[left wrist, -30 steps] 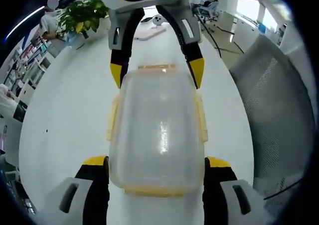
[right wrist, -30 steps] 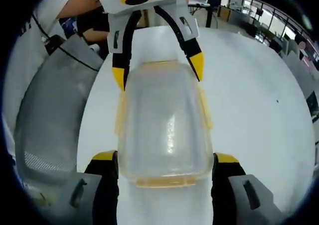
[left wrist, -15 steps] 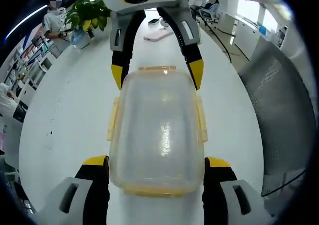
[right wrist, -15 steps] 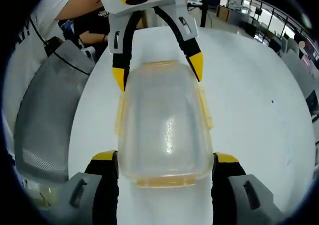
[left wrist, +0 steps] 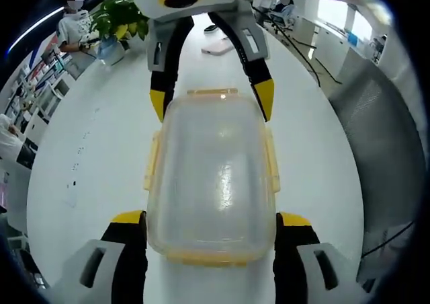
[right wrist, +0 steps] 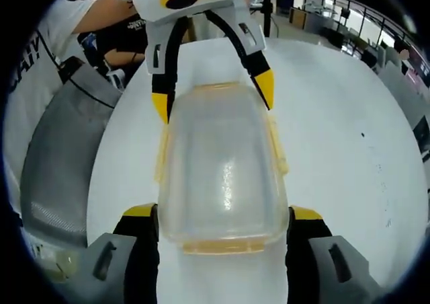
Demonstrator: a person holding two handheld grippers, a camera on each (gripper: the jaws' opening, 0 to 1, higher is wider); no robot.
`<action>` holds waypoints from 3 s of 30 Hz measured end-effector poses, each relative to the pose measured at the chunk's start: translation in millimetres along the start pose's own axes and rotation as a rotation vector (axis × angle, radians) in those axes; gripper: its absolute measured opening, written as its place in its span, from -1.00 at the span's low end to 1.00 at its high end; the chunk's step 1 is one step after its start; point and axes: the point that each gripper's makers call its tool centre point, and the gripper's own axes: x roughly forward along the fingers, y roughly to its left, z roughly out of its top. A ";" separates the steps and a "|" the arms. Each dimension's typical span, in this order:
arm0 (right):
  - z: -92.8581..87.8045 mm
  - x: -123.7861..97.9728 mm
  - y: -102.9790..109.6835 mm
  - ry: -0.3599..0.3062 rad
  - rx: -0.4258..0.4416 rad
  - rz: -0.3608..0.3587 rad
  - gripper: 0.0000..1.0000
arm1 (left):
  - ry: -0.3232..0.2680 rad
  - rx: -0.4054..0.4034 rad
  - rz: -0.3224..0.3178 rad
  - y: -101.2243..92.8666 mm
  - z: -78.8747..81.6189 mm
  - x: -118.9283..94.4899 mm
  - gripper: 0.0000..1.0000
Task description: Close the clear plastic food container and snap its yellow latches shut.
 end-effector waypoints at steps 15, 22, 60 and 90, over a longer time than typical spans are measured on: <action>0.1 -0.5 -3.0 0.001 -0.004 0.008 0.50 | 0.002 0.001 -0.003 6.0 1.1 1.8 0.51; 0.0 -0.5 -1.3 0.002 -0.002 0.006 0.51 | -0.005 -0.003 -0.006 5.3 1.6 1.8 0.52; 7.8 -17.1 -5.4 -0.034 -0.002 -0.090 0.99 | -0.072 -0.002 0.073 11.8 7.6 -9.8 0.98; 16.9 -80.3 48.4 -0.175 0.003 -0.350 0.99 | -0.386 -0.220 0.502 -32.6 12.6 -123.3 0.98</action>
